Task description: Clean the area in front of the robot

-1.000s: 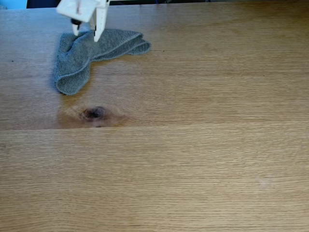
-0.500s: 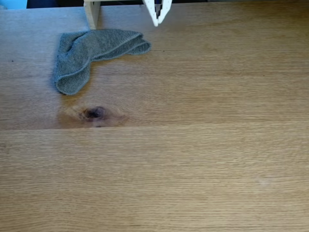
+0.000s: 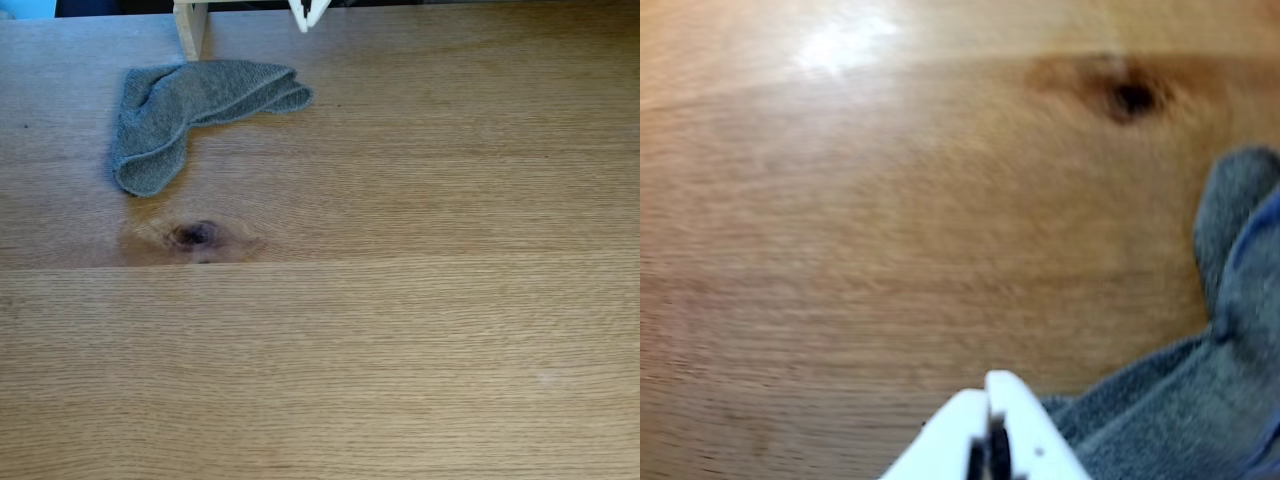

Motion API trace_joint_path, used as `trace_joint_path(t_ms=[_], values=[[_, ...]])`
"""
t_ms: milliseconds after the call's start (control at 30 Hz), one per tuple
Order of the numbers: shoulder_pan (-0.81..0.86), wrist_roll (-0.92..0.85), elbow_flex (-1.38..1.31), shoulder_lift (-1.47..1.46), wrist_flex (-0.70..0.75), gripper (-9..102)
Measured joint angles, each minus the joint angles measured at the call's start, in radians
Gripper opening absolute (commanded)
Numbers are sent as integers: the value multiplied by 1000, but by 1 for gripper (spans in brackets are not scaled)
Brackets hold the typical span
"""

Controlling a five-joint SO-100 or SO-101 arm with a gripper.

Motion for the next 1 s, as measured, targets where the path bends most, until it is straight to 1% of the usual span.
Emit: trace_joint_path(t_ms=[233, 400, 533, 633, 800, 900, 1000], values=[[60, 2, 133, 218, 98, 0], [52, 61, 210, 313, 232, 0], [58, 55, 215, 330, 313, 0], [57, 32, 215, 330, 322, 0], [37, -75, 215, 330, 325, 1], [44, -97, 215, 330, 325, 5], [69, -103, 215, 330, 325, 4]])
